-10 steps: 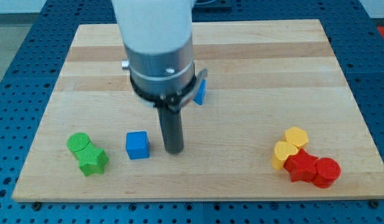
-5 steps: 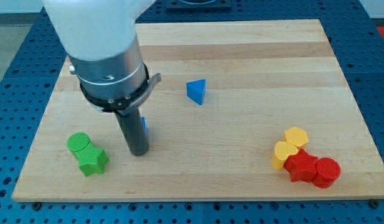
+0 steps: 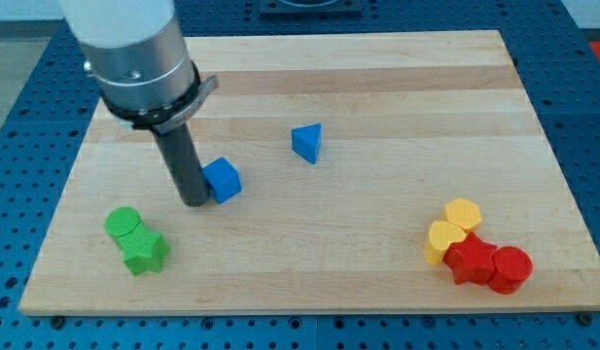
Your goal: Move the blue cube into the blue triangle
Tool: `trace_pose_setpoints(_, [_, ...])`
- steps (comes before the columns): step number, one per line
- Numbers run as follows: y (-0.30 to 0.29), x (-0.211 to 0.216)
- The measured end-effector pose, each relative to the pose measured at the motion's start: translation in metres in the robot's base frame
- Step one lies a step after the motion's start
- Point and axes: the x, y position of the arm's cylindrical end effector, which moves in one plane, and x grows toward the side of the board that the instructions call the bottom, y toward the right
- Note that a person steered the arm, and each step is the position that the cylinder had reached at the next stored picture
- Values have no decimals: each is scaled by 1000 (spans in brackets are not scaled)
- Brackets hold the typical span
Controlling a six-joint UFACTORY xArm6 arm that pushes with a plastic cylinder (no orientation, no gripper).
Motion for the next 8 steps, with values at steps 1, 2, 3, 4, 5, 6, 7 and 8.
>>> trace_pose_setpoints(1, [8,-24])
trace_pose_setpoints(2, [19,-34])
trace_pose_setpoints(3, [22,-34])
trace_pose_setpoints(4, [22,-34])
trace_pose_setpoints(5, [25,-33])
trace_pose_setpoints(6, [30,-30])
trace_pose_setpoints(7, [40,-29])
trace_pose_setpoints(8, [51,-29])
